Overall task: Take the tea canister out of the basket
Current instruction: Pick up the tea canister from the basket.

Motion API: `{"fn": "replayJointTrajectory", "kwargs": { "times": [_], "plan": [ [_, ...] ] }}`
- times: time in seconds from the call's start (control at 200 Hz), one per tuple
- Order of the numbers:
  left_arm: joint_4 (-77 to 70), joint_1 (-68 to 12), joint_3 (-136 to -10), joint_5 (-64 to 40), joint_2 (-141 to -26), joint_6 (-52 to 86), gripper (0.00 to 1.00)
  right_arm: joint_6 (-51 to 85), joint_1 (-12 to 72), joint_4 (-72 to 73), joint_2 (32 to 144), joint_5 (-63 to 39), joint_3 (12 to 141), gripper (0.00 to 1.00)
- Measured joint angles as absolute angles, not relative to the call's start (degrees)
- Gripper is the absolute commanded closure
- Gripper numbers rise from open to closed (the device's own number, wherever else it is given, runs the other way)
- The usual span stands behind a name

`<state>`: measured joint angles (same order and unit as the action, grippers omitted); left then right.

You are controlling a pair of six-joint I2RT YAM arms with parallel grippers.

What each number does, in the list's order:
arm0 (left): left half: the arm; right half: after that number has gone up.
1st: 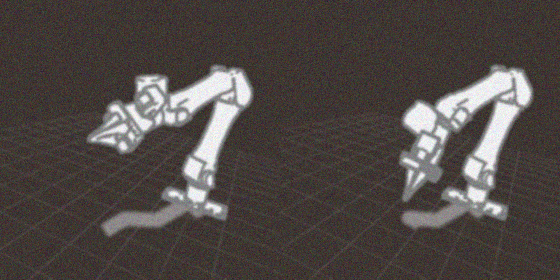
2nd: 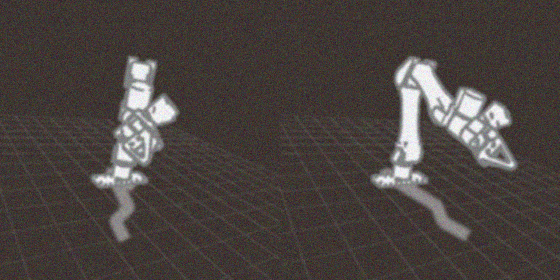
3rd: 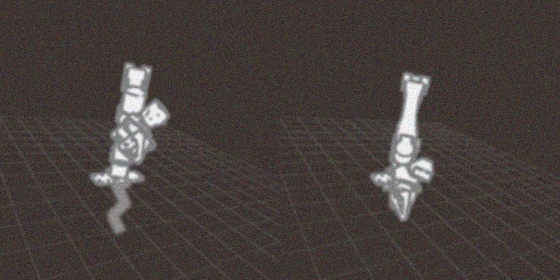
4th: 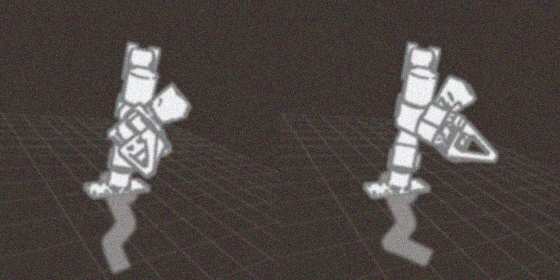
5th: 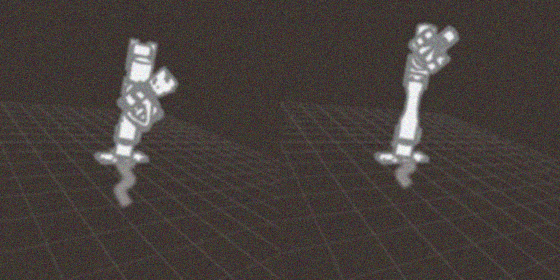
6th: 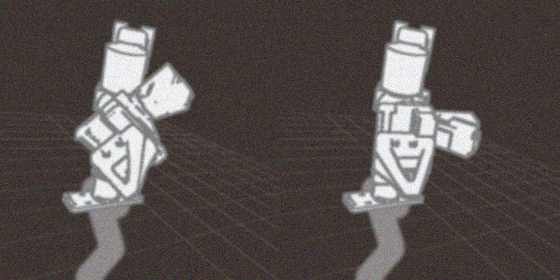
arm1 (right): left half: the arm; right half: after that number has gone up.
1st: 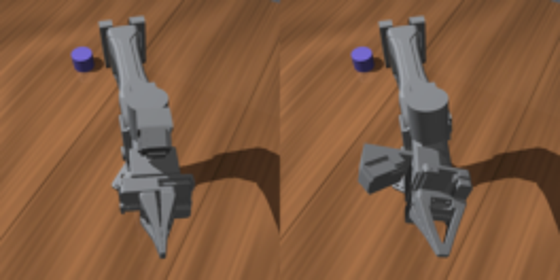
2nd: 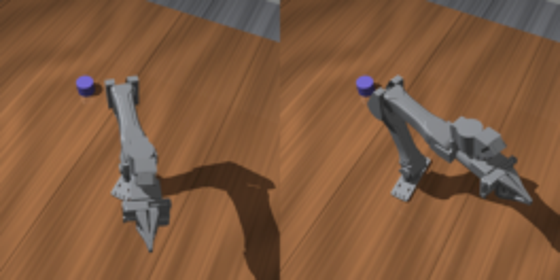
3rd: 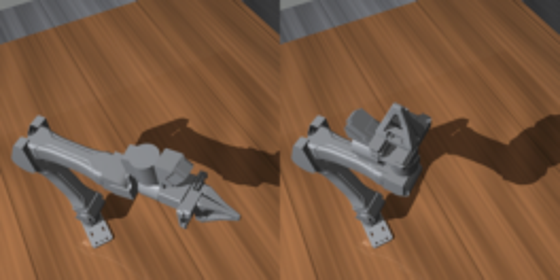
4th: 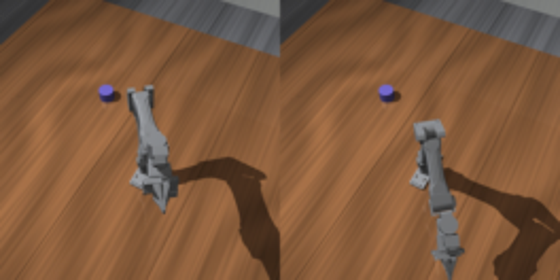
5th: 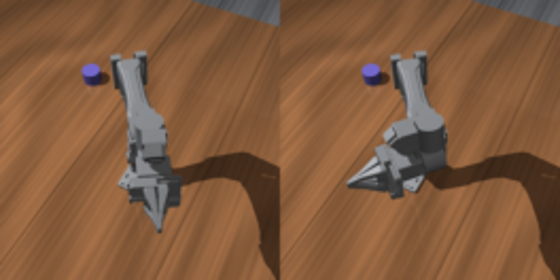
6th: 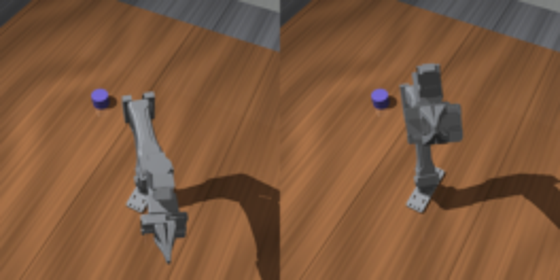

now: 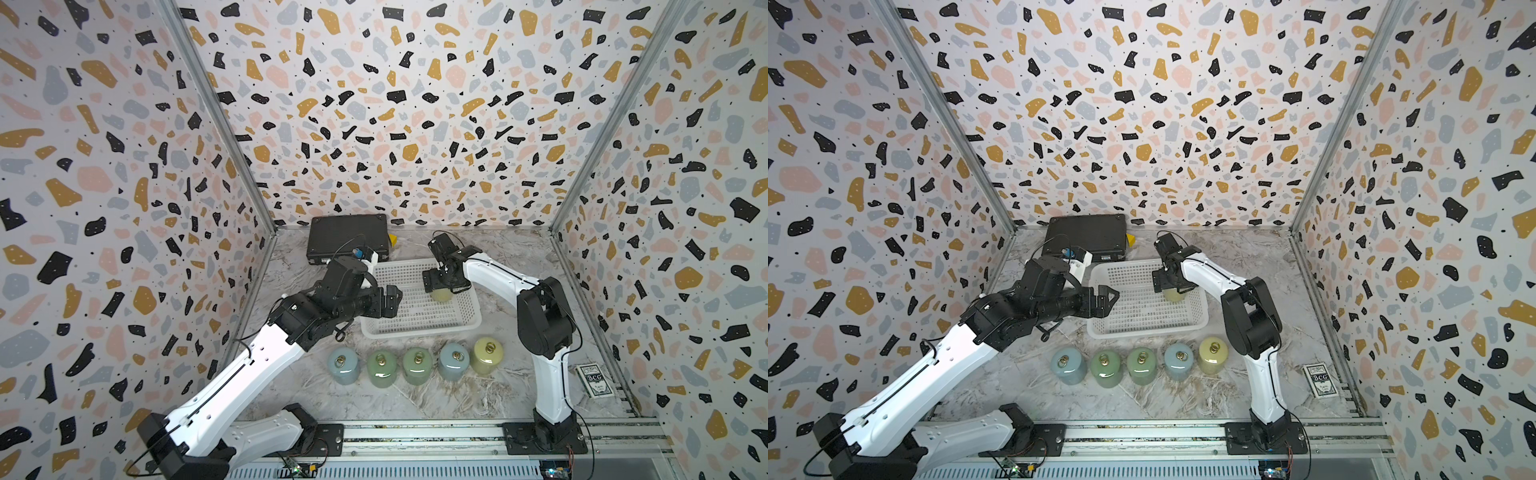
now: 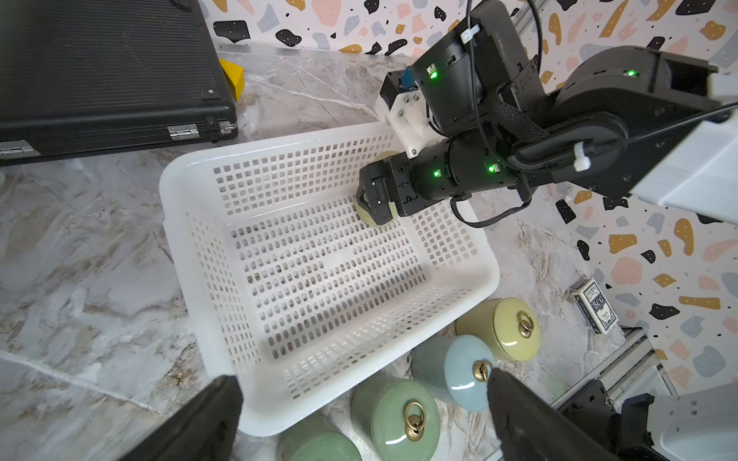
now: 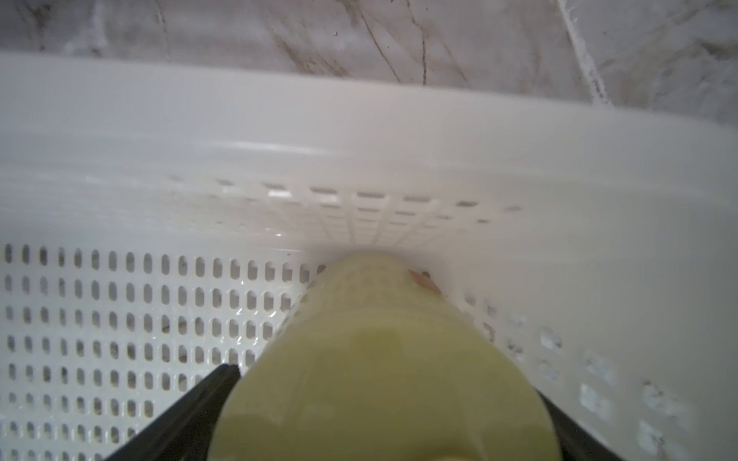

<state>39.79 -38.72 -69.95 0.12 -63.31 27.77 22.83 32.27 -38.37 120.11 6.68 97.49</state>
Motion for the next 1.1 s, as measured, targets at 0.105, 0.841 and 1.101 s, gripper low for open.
{"fn": "replayJointTrajectory", "kwargs": {
  "times": [0.105, 0.841, 1.101],
  "plan": [
    [39.79, -38.74, -69.95, 0.19, -63.35, 27.73, 0.0, 22.81, 32.18, -38.37, 121.43, 6.52, 98.3, 0.02],
    [39.77, -38.74, -69.89, 0.12, -63.35, 27.62, 0.0, 21.52, 31.68, -39.11, 122.93, 4.4, 99.74, 0.23],
    [39.7, -38.74, -69.47, -1.69, -63.35, 27.62, 0.0, 21.56, 31.66, -40.88, 120.07, 2.15, 98.72, 0.23]
  ]
}}
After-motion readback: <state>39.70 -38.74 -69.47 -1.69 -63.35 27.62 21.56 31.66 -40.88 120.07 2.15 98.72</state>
